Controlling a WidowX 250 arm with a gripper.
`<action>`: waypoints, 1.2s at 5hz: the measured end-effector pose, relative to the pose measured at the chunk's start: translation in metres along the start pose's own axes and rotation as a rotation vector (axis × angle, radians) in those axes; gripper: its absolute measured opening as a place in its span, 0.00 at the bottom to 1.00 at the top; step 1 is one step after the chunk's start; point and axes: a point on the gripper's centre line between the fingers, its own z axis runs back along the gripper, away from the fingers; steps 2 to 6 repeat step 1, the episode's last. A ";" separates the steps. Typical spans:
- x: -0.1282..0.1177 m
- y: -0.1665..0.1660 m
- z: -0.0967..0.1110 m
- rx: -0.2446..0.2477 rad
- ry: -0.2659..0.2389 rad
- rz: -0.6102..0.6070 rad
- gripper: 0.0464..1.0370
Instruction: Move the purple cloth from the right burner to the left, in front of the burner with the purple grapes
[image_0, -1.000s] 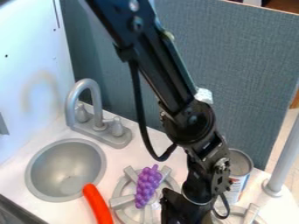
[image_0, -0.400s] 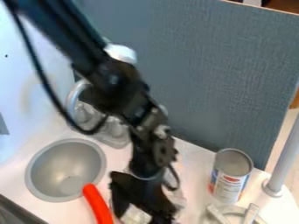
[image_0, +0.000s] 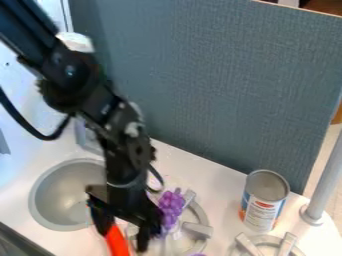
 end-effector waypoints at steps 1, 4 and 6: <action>0.004 0.022 -0.012 -0.016 0.023 0.059 0.97; 0.004 0.022 -0.012 -0.016 0.023 0.059 0.97; 0.004 0.022 -0.012 -0.016 0.023 0.059 0.97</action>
